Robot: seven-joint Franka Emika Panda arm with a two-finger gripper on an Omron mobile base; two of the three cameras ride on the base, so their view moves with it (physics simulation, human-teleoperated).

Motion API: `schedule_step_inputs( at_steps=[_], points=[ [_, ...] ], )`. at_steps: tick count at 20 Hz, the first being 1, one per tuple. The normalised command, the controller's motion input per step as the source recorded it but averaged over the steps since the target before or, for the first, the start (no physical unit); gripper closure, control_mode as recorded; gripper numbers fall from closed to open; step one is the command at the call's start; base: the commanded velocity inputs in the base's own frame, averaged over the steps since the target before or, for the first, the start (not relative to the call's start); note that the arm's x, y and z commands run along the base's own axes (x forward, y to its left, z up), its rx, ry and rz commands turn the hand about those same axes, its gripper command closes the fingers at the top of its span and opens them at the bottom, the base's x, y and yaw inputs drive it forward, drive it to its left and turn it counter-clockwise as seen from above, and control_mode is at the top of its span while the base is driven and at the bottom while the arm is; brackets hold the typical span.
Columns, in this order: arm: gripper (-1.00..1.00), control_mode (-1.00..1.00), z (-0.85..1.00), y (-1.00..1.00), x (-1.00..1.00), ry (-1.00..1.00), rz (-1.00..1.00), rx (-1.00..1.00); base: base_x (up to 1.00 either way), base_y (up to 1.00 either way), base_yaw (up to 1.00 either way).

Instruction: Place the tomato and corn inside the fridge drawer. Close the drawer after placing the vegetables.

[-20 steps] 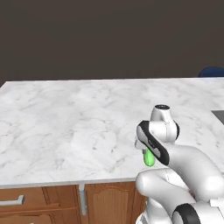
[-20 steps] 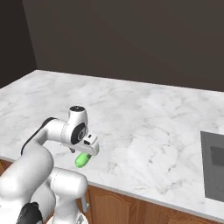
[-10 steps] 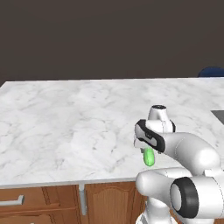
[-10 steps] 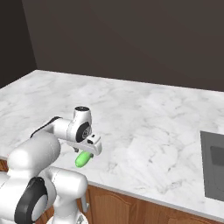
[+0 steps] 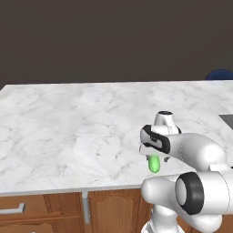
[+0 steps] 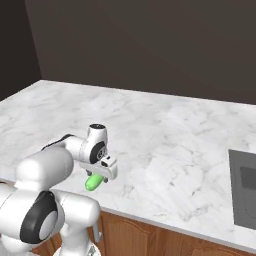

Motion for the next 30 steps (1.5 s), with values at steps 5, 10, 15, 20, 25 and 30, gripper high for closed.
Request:
schedule_step_inputs(
  at_steps=[5,10,15,20,25,30],
  points=[
    [-1.0,-1.0,-0.21,0.21,0.0,0.0,-0.06,0.0,0.0,0.0,0.0],
    [-1.0,-1.0,-0.32,0.13,-0.02,0.0,-0.05,0.0,0.0,0.0,0.0],
    [1.0,-1.0,-0.49,-0.04,-0.01,0.01,0.0,0.0,0.0,0.0,0.0],
    [1.0,-1.0,-0.19,-0.04,0.0,0.0,-0.01,0.01,0.0,0.0,0.0],
    [1.0,-1.0,0.42,0.0,0.0,-0.02,0.0,0.0,0.0,0.0,0.0],
    [1.0,-1.0,1.0,-0.15,-0.27,-0.13,0.0,0.0,0.0,0.0,0.0]
  ],
)
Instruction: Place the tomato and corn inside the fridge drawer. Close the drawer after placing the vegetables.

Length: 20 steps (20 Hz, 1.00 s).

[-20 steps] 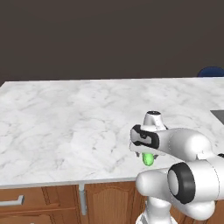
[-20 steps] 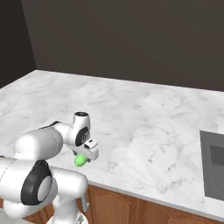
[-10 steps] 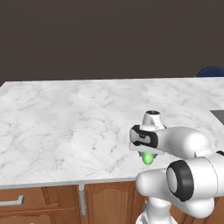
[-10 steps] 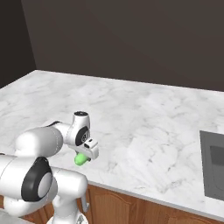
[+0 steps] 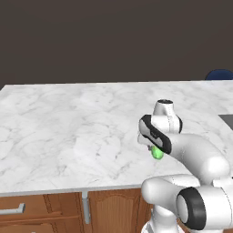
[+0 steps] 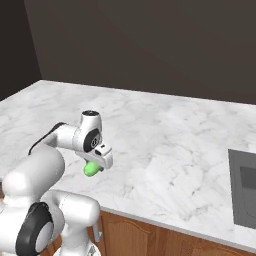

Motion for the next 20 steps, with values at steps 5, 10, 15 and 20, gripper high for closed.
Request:
schedule_step_inputs(
  at_steps=[5,10,15,20],
  points=[
    [1.0,-1.0,0.99,-0.18,-0.53,-0.12,0.0,0.0,0.0,0.0,0.0],
    [1.0,-1.0,0.78,-0.02,-0.6,-0.14,0.0,0.0,0.0,0.0,0.0],
    [1.0,-1.0,0.27,0.0,-0.33,-0.04,0.0,0.0,0.0,0.0,0.0],
    [1.0,-1.0,0.0,0.0,-0.07,0.0,0.0,-0.01,0.0,0.0,0.0]
  ],
)
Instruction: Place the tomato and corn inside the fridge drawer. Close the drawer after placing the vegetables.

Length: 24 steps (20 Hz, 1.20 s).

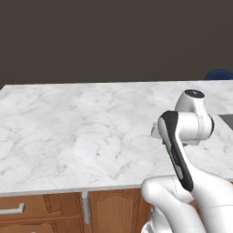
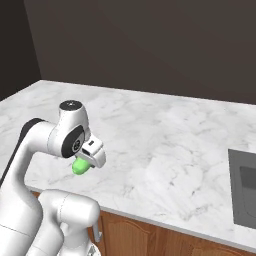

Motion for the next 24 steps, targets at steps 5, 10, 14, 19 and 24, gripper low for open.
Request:
schedule_step_inputs(
  at_steps=[5,10,14,19,24],
  points=[
    [1.0,-1.0,0.0,-0.04,-0.02,-0.01,0.0,0.0,0.0,0.0,0.0],
    [1.0,1.0,0.0,-0.06,-0.07,-0.01,-0.01,0.0,-0.63,-0.38,-0.09],
    [1.0,1.0,0.0,0.0,0.0,0.0,0.0,0.0,-0.84,-0.86,-0.2],
    [1.0,1.0,0.0,0.0,0.0,0.0,0.0,0.0,-0.51,-1.0,-0.23],
    [1.0,1.0,0.0,0.0,0.0,0.0,0.0,0.0,-0.1,-1.0,-0.21]
  ],
)
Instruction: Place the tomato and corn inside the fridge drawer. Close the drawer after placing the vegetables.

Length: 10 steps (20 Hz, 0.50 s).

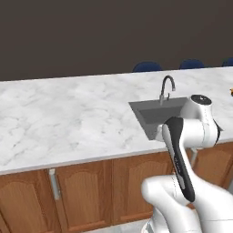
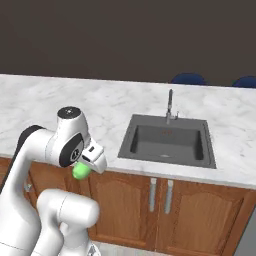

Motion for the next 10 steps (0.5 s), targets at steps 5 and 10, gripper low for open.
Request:
schedule_step_inputs(
  at_steps=[5,10],
  points=[
    [1.0,1.0,0.0,0.0,0.0,0.0,0.0,0.0,0.0,-1.0,-0.2],
    [1.0,1.0,0.0,0.0,0.0,0.0,0.0,0.0,0.03,-1.0,-0.17]
  ],
)
